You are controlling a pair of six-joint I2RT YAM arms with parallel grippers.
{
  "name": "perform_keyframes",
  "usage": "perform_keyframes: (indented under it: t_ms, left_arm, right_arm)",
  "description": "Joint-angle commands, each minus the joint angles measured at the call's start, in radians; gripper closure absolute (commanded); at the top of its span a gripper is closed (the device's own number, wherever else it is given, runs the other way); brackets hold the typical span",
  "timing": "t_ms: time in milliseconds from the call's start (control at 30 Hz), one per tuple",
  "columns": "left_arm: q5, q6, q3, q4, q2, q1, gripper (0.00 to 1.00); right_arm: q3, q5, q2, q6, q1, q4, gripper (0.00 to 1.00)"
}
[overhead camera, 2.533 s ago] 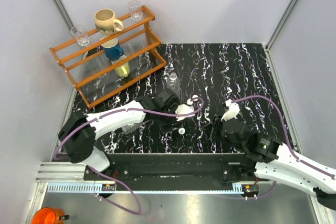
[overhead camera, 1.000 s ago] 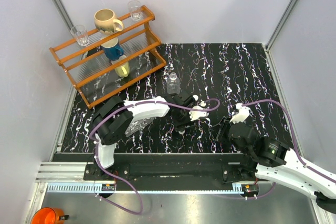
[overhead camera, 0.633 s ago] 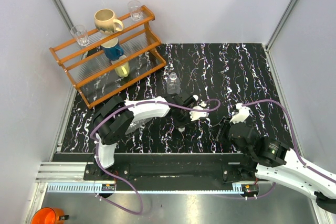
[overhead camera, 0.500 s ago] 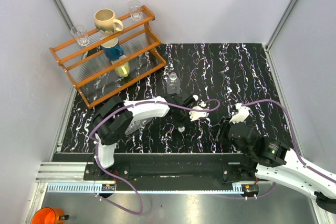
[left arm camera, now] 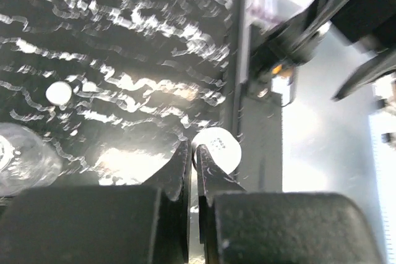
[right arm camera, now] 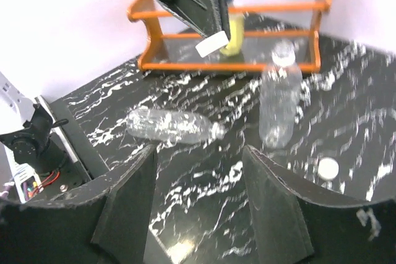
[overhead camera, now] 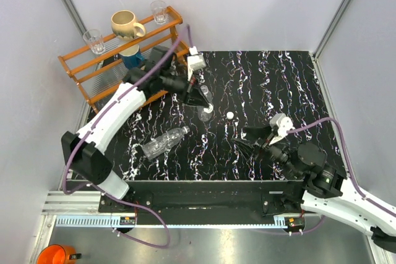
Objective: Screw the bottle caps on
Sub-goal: Pick up the bottle cap from the center of the board.
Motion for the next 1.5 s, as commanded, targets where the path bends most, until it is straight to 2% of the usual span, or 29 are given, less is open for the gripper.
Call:
perform_keyframes:
  t_ms: [0,33,67,100,133,167,200,233,267,300,333,367,433,533,700,900,1233,1467]
  left_arm:
    - [0.461,-0.290,-0.028,0.189,-0.080,0.052,0.96]
    - [0.514,-0.456,-0.083,0.282,-0.097,0.054,0.96]
    - [0.533,-0.552,-0.127,0.514,-0.121,0.054,0.96]
    - [0.541,-0.661,-0.169,0.662,-0.144,0.054,0.96]
    - [0.558,-0.898,-0.234,0.812,-0.167,0.055,0.96]
    - [0.564,-1.021,-0.255,1.083,-0.166,0.054,0.96]
    - [0.559,-1.296,-0.285,1.258,-0.166,0.054,0.96]
    - [0.530,-1.449,-0.348,1.461,-0.160,0.058,0.96]
    - [0.518,-1.604,-0.358,1.850,-0.145,0.058,0.97]
    - [0.503,-1.924,-0.350,2.039,-0.116,0.058,0.96]
    - [0.466,-2.055,-0.336,2.316,-0.067,0.060,0.96]
    - [0.457,-2.107,-0.319,2.335,-0.066,0.063,0.96]
    - [0.455,-2.034,-0.328,2.258,-0.089,0.070,0.96]
    - [0.447,-2.050,-0.336,2.276,-0.083,0.070,0.96]
    - [0.418,-2.052,-0.361,2.277,-0.078,0.070,0.96]
    - [0.404,-2.049,-0.368,2.279,-0.065,0.070,0.96]
    - [0.401,-2.040,-0.385,2.280,-0.066,0.070,0.96]
    - [0.397,-2.038,-0.391,2.280,-0.071,0.070,0.96]
  right_arm:
    - [0.099,-0.145,0.130,-0.273,-0.003,0.274,0.34]
    - [0.108,-0.173,0.152,-0.288,-0.002,0.299,0.34]
    - [0.117,-0.173,0.192,-0.305,-0.002,0.322,0.32]
    - [0.127,-0.176,0.207,-0.346,-0.002,0.378,0.32]
    - [0.125,-0.173,0.236,-0.367,0.000,0.414,0.31]
    - [0.124,-0.176,0.255,-0.411,-0.002,0.448,0.30]
    - [0.133,-0.167,0.273,-0.436,-0.003,0.503,0.30]
    - [0.141,-0.155,0.311,-0.457,-0.002,0.526,0.30]
    - [0.147,-0.149,0.327,-0.506,0.000,0.549,0.30]
    - [0.148,-0.135,0.336,-0.531,0.000,0.608,0.30]
    - [0.148,-0.133,0.350,-0.551,0.005,0.632,0.29]
    - [0.151,-0.132,0.355,-0.592,0.008,0.656,0.29]
    - [0.160,-0.130,0.358,-0.620,0.017,0.658,0.27]
    - [0.174,-0.129,0.359,-0.652,0.035,0.653,0.27]
    - [0.173,-0.061,0.367,-0.739,0.139,0.715,0.28]
    - [0.184,-0.005,0.468,-0.854,0.238,0.807,0.31]
    - [0.139,0.080,0.530,-0.959,0.255,1.049,0.35]
    - [0.147,0.085,0.545,-0.954,0.255,1.014,0.38]
